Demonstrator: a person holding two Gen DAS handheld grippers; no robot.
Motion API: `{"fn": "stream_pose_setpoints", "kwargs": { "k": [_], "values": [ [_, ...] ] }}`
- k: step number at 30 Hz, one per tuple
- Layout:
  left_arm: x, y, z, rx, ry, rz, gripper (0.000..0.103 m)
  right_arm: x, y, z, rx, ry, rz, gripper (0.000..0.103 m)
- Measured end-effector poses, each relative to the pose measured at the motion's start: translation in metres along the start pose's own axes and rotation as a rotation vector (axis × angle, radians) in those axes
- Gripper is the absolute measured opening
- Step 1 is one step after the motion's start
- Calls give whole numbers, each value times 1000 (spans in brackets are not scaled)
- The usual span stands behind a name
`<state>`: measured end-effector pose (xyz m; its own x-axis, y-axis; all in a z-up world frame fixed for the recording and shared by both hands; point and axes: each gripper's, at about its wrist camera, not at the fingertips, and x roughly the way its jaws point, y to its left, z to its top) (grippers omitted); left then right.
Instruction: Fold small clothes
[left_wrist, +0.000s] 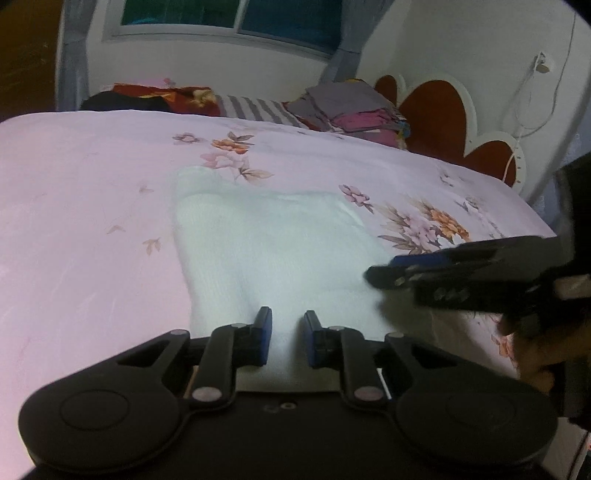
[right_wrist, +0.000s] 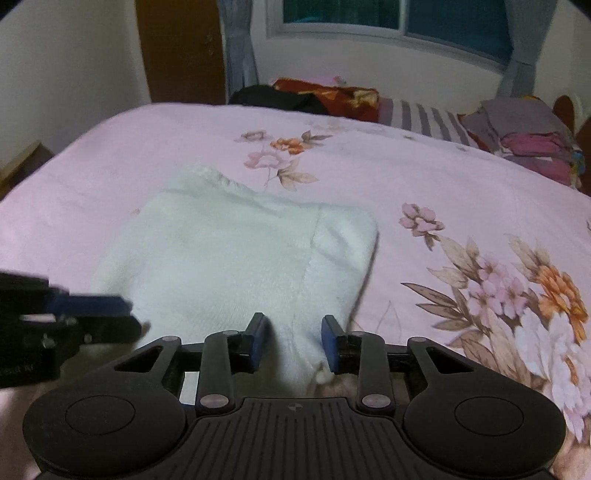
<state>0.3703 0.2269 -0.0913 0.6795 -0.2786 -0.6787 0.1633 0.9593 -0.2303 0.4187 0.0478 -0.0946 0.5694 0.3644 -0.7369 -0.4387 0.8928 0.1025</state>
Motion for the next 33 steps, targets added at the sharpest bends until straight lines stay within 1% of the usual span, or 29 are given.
{"fn": "stream_pose_setpoints", "kwargs": {
  "k": [3,5,6,7,10,11,13,17,21,26,30,31,32,33],
  "values": [
    [-14,-7,-13,-11,6,18,17,-34,5,-12,7,-33,42,31],
    [-20,-13,-22,-16,14,35,17,-49,9,-24,22,-22,94,31],
    [-21,-16,-27,-22,21,40,17,-52,10,-31,24,-11,115,31],
    [-22,-18,-31,-27,27,48,17,-51,13,-38,16,0,115,31],
    [-24,-23,-43,-35,41,69,17,-40,13,-57,27,74,87,31],
    [-26,-26,-47,-36,43,77,17,-39,10,-61,45,77,93,31],
    [-30,-30,-52,-39,44,88,17,-44,4,-68,90,73,109,32],
    [-42,-38,-63,-44,35,110,17,-66,1,-77,95,44,120,32],
    [-62,-52,-72,-44,8,129,17,-101,-1,-87,119,5,135,32],
    [-97,-71,-90,-56,-29,144,18,-151,5,-97,110,-40,151,32],
    [-132,-95,-107,-43,-65,176,30,-195,12,-115,94,-76,154,32],
    [-140,-101,-110,-44,-72,187,38,-204,13,-120,90,-81,151,32],
    [-148,-106,-114,-42,-83,200,53,-213,15,-125,85,-86,143,32],
    [-156,-112,-118,-41,-102,217,64,-222,18,-132,79,-90,136,32]
  ]
}}
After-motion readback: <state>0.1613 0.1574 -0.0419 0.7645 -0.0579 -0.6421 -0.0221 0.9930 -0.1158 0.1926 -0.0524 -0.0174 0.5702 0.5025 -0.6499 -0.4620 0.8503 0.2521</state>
